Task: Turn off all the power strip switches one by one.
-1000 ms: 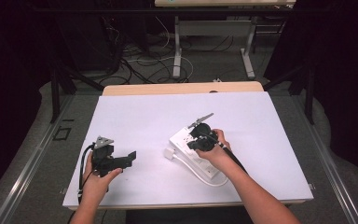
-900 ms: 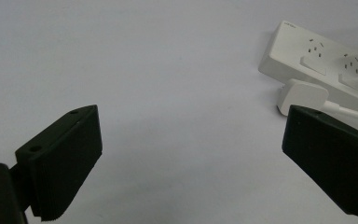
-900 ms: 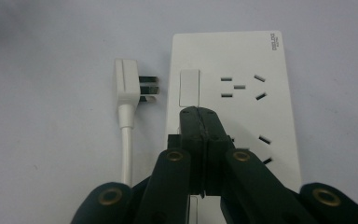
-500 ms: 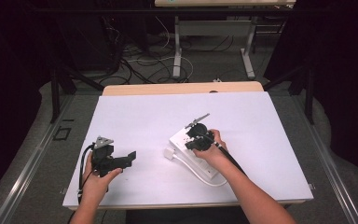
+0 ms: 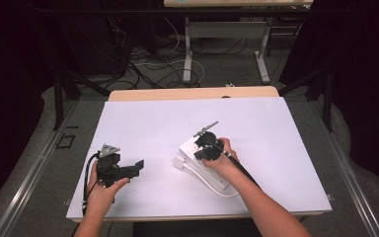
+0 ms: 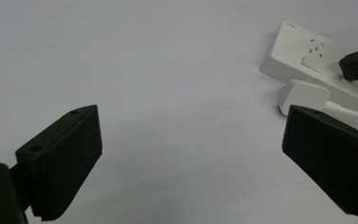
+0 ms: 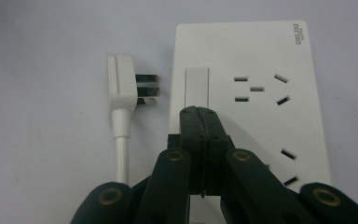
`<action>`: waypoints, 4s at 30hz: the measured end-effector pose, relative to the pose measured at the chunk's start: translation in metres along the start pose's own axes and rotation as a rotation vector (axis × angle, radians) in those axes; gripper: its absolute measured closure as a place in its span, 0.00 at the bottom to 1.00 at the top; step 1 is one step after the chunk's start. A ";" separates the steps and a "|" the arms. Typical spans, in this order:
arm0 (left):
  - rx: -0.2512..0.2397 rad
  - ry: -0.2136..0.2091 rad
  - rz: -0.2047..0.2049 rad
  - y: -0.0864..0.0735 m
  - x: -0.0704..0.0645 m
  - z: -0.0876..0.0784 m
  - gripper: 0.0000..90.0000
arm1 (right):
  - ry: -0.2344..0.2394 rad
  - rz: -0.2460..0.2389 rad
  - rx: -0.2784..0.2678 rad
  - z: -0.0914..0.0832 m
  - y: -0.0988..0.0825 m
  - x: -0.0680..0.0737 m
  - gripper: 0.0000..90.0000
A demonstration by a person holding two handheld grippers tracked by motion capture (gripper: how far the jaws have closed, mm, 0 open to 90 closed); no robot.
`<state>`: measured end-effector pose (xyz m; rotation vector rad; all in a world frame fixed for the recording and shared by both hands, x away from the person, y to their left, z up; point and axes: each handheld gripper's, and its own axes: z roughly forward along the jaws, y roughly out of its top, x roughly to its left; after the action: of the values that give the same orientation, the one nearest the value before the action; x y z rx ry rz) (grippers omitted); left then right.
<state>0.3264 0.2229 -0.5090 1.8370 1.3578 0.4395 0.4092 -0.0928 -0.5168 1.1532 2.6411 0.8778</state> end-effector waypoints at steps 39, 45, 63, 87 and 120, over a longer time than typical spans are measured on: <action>0.011 -0.006 0.003 0.001 0.000 -0.001 0.05 | -0.009 0.012 -0.022 0.004 -0.001 0.001 1.00; -0.002 0.000 -0.001 0.000 0.000 0.000 0.05 | -0.004 0.030 0.007 0.003 0.000 0.001 1.00; -0.002 0.000 -0.002 0.000 0.001 0.000 0.06 | -0.004 0.012 0.001 -0.003 0.010 0.001 1.00; 0.006 -0.002 -0.005 0.000 0.003 -0.001 0.06 | -0.013 0.044 0.001 -0.002 0.030 0.000 1.00; -0.006 0.004 -0.008 0.000 0.004 -0.002 0.06 | -0.017 0.028 -0.002 0.026 0.038 0.001 1.00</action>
<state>0.3268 0.2278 -0.5080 1.8261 1.3651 0.4432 0.4412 -0.0602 -0.5172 1.1954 2.6163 0.8710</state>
